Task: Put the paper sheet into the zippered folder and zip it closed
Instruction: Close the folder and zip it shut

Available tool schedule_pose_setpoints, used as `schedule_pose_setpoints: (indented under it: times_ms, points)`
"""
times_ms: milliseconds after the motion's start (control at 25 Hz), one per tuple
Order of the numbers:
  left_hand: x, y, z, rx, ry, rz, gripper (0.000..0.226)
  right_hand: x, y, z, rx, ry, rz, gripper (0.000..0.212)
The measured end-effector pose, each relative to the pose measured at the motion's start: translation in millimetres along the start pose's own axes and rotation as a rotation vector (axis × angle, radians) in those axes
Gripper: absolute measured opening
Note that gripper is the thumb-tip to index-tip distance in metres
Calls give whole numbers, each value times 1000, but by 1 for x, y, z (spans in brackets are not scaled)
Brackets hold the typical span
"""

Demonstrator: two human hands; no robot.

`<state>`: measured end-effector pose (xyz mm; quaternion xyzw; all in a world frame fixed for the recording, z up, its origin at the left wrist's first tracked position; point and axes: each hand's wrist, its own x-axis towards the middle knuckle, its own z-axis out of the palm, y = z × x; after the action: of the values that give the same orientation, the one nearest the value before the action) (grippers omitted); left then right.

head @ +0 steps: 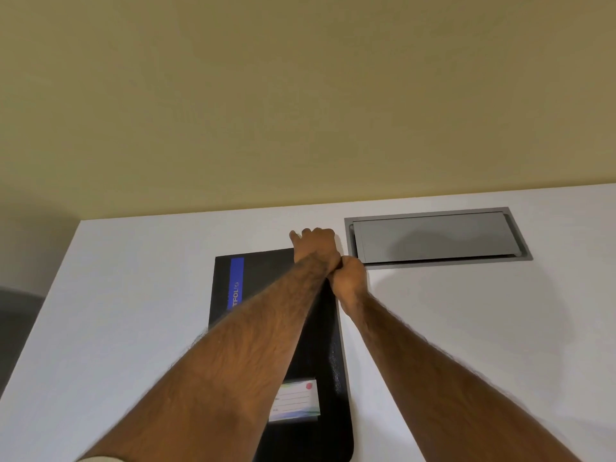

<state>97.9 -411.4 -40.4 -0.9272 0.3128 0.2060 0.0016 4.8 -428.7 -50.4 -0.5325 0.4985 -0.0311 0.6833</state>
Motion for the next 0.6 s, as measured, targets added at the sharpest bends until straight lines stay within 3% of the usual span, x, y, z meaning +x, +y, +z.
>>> schedule_pose_setpoints:
  times_ms: [160,240,400,600]
  points:
    - [-2,-8,0,-45,120,-24,41,4,-2,1,-261,23,-108,13]
    - [1,-14,-4,-85,165,-74,39,4,-7,3,-314,29,-149,15]
    - [9,-33,-10,-222,89,-287,43,5,-5,9,-302,78,-146,27]
    - [11,-63,-17,-406,-20,-499,53,9,0,7,-343,97,-111,18]
